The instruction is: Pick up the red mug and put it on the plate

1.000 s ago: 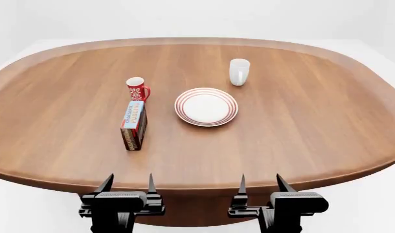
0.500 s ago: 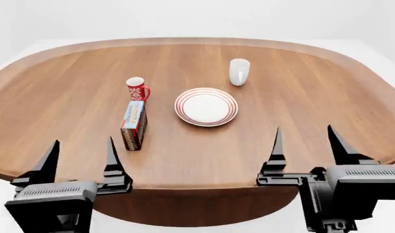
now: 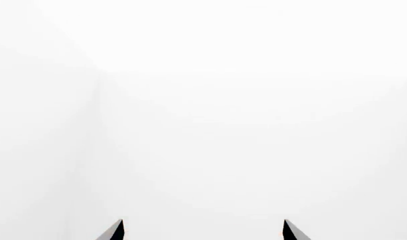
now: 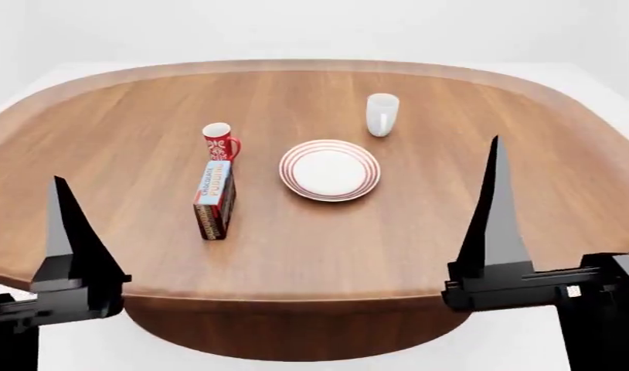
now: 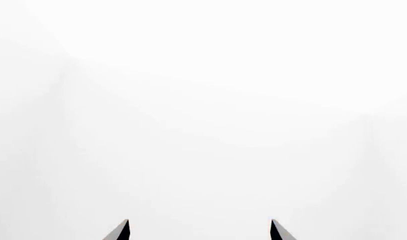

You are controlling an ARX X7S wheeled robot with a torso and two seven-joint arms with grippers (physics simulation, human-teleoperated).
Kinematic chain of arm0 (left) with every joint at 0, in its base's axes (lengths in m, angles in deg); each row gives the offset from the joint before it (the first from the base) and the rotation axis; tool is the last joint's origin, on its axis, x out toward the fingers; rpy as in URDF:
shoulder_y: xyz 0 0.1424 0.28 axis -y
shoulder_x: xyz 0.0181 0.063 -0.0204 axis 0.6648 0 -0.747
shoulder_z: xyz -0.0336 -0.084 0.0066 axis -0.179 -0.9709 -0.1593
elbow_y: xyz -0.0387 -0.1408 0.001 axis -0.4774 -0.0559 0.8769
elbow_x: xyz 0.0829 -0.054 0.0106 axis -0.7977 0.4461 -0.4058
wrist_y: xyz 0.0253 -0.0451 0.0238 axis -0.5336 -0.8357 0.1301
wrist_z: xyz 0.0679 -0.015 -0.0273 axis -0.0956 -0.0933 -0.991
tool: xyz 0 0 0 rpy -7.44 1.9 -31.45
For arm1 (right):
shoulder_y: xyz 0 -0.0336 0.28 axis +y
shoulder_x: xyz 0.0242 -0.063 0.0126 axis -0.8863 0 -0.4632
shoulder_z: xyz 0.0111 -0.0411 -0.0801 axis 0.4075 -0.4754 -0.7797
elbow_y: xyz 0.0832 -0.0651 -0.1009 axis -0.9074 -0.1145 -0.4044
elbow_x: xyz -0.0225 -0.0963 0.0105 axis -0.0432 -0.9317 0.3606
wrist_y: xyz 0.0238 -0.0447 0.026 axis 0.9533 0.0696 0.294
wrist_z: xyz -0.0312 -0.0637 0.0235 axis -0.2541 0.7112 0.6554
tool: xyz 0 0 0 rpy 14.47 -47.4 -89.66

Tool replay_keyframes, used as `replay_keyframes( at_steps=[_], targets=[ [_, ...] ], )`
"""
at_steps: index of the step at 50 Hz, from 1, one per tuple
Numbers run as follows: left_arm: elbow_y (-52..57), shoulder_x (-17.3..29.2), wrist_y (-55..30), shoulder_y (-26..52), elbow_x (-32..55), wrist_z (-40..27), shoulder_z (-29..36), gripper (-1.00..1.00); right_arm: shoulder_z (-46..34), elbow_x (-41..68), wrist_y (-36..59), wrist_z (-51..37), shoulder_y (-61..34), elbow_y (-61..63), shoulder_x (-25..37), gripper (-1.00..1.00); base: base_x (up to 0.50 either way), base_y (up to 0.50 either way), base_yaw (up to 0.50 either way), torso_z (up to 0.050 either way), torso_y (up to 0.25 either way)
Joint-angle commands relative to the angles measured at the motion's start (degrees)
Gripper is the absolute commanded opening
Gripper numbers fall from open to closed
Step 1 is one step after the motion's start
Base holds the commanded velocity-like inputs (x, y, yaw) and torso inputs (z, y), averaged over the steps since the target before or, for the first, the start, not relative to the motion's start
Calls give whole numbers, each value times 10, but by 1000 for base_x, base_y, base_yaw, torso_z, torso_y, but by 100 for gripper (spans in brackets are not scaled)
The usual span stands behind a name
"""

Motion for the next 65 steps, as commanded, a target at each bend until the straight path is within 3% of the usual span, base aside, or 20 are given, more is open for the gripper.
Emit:
replay_keyframes(
  at_steps=[1,5,8,49,58,65],
  targets=[
    [27,11,-6,-4,14,-9,-9,100,-389,16,-53,-125,-343,15,40,100,0,500,0,0,0],
    [26,13,-5,-4,14,-11,-9,100,-515,13,-69,-158,-455,15,15,100,0,500,0,0,0],
    [25,13,-4,-4,13,-12,-6,100,-545,13,-76,-159,-481,15,13,100,0,500,0,0,0],
    [14,27,13,-10,0,-19,14,100,-540,8,-68,-159,-467,15,13,100,0,500,0,0,0],
    [14,30,12,-10,1,-23,16,100,-512,29,-55,-159,-453,15,16,100,0,8,0,0,0],
    [16,34,11,-11,2,-26,16,100,-551,2,-79,-159,-471,15,12,100,81,0,0,0,0]
  ],
)
